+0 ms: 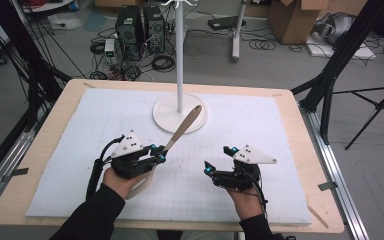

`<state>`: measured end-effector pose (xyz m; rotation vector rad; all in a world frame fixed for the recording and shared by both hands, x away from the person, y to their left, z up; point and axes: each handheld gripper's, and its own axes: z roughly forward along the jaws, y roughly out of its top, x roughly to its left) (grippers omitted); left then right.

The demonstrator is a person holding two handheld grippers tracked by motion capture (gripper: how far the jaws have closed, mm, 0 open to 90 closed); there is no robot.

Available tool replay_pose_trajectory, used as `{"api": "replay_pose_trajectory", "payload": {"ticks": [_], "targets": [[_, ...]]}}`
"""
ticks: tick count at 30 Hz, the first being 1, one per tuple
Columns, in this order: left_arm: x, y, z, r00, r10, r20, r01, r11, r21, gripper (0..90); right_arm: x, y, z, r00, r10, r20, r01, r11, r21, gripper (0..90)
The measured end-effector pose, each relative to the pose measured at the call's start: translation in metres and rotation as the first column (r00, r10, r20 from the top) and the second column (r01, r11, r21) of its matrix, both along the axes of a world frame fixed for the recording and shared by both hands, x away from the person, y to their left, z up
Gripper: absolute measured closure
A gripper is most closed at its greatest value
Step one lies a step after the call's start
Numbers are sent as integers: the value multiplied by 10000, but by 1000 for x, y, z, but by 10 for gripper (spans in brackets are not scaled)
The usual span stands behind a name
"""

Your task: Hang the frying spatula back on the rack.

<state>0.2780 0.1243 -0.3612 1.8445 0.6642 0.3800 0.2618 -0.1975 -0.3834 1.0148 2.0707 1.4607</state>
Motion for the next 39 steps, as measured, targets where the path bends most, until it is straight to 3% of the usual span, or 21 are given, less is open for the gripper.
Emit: {"api": "replay_pose_trajectory", "payload": {"ticks": [7,8,14,22,27,39], "targets": [[0,10,-1,9984,-566,-45,562,9971,-511,777,1,11,5,9993,367,77,-367,9993,-7,175],[-1,13,-1,9974,-721,-61,714,9940,-834,777,1,15,8,9988,476,142,-476,9989,20,176],[-4,18,-1,9948,-1019,61,1018,9864,-1289,777,2,28,20,9958,822,409,-827,9965,116,178],[-7,17,-1,9914,-1297,195,1312,9794,-1538,777,5,46,39,9879,1333,790,-1350,9907,170,202],[-9,14,-1,9875,-1546,307,1576,9745,-1597,777,8,63,54,9763,1932,978,-1971,9799,313,248],[-10,15,-2,9788,-1988,488,2042,9644,-1678,777,13,68,56,9652,2485,818,-2548,9638,784,343]]}}
